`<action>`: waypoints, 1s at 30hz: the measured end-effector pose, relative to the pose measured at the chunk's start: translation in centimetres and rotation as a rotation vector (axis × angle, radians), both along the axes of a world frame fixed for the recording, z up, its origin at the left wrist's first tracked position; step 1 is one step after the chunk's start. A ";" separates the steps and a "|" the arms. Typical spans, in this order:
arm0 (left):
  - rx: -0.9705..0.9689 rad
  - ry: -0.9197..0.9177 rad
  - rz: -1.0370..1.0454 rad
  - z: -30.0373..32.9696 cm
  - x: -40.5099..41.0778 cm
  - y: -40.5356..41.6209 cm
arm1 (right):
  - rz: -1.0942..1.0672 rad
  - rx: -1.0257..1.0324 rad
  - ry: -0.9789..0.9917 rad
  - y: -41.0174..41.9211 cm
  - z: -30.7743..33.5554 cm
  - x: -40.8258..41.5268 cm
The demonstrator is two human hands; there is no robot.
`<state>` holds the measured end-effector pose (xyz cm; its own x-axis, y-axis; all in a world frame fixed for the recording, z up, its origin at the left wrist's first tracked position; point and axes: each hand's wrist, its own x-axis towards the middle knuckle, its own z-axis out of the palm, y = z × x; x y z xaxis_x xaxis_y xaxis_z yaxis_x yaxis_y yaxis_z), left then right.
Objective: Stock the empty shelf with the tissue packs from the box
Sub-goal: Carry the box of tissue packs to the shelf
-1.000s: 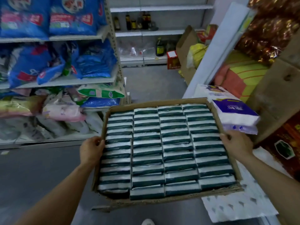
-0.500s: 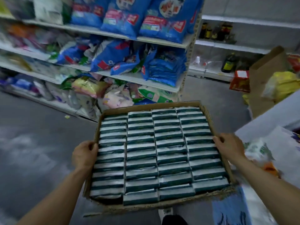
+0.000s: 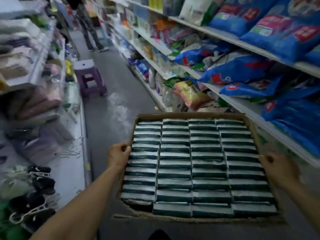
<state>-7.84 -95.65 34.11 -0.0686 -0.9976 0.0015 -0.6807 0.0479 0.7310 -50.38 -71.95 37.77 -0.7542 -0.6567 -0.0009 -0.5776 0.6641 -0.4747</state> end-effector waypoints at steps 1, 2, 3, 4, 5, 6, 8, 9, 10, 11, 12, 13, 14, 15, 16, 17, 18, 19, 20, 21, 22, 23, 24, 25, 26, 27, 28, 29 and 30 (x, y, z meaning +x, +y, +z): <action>-0.005 0.003 0.048 0.1 0.6 -0.7 | 0.039 -0.013 -0.055 -2.4 0.3 0.0; -0.005 -0.001 0.099 0.2 1.3 -1.5 | 0.078 -0.022 -0.100 -4.9 0.6 0.1; -0.003 -0.006 0.143 0.4 2.0 -2.4 | 0.113 -0.027 -0.117 -7.5 0.7 0.1; -0.007 -0.014 0.177 0.6 2.8 -3.3 | 0.145 -0.041 -0.127 -10.0 0.7 0.2; -0.013 -0.027 0.209 0.7 3.5 -4.4 | 0.173 -0.052 -0.123 -12.6 0.7 0.5; -0.018 -0.043 0.240 0.7 4.2 -5.7 | 0.202 -0.056 -0.123 -15.2 0.7 0.8; -0.015 -0.067 0.289 0.4 5.9 -8.8 | 0.260 -0.035 -0.168 -20.4 0.8 2.1; -0.011 -0.073 0.309 0.1 6.6 -10.6 | 0.287 -0.019 -0.179 -23.0 0.8 2.7; -0.008 -0.081 0.330 -0.2 7.4 -12.6 | 0.321 -0.011 -0.173 -25.9 0.6 3.0; -0.007 -0.088 0.349 -0.4 8.1 -14.6 | 0.351 -0.004 -0.169 -28.9 0.1 3.2; -0.010 -0.093 0.365 -0.5 8.8 -16.6 | 0.381 -0.010 -0.155 -31.6 -0.4 3.5; -0.011 -0.100 0.381 -0.5 9.4 -18.6 | 0.395 -0.010 -0.128 -34.4 -0.8 3.9; -0.007 -0.105 0.395 -0.4 10.1 -20.7 | 0.406 -0.003 -0.109 -37.2 -1.4 4.2; -0.002 -0.107 0.407 -0.4 10.9 -22.6 | 0.404 0.018 -0.081 -39.9 -1.8 4.5; 0.000 -0.112 0.417 -0.4 11.7 -24.6 | 0.413 0.030 -0.053 -42.4 -2.1 5.0; -0.005 -0.123 0.423 -0.3 12.4 -26.7 | 0.414 0.036 -0.032 -45.2 -2.4 5.5; -0.009 -0.132 0.430 -0.2 13.1 -28.8 | 0.414 0.035 -0.030 -47.8 -2.3 6.4; -0.011 -0.142 0.439 0.0 13.7 -30.9 | 0.412 0.038 -0.027 -50.4 -2.3 7.0; -0.013 -0.156 0.448 0.2 14.4 -33.1 | 0.421 0.045 -0.021 -53.1 -2.5 7.4; -0.011 -0.172 0.450 0.3 14.9 -35.1 | 0.424 0.049 -0.010 -55.4 -2.4 8.0; -0.005 -0.181 0.450 0.4 15.4 -37.0 | 0.420 0.061 0.002 -57.7 -2.2 8.5; 0.003 -0.185 0.453 0.4 15.9 -39.2 | 0.417 0.069 0.014 -60.3 -2.2 8.9; 0.009 -0.181 0.458 0.3 16.3 -41.4 | 0.426 0.074 0.044 -62.7 -1.9 9.5; 0.018 -0.172 0.463 0.2 16.7 -43.5 | 0.426 0.084 0.065 -65.0 -1.6 10.0; 0.020 -0.162 0.471 0.0 17.0 -45.7 | 0.438 0.081 0.082 -67.6 -1.4 10.3; 0.023 -0.156 0.483 -0.2 17.3 -47.8 | 0.445 0.082 0.089 -70.0 -1.3 10.3; 0.028 -0.147 0.493 -0.3 17.4 -49.9 | 0.455 0.083 0.098 -72.5 -1.2 10.3; 0.036 -0.136 0.505 -0.5 17.4 -52.2 | 0.456 0.085 0.100 -75.1 -1.3 10.3; 0.040 -0.128 0.517 -0.5 17.3 -54.4 | 0.469 0.077 0.109 -77.8 -1.5 10.1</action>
<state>9.49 -150.01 33.56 0.4349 -0.9004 -0.0133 -0.6918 -0.3436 0.6350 -40.25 -149.74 36.23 -0.3753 -0.9269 -0.0002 -0.8665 0.3509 -0.3551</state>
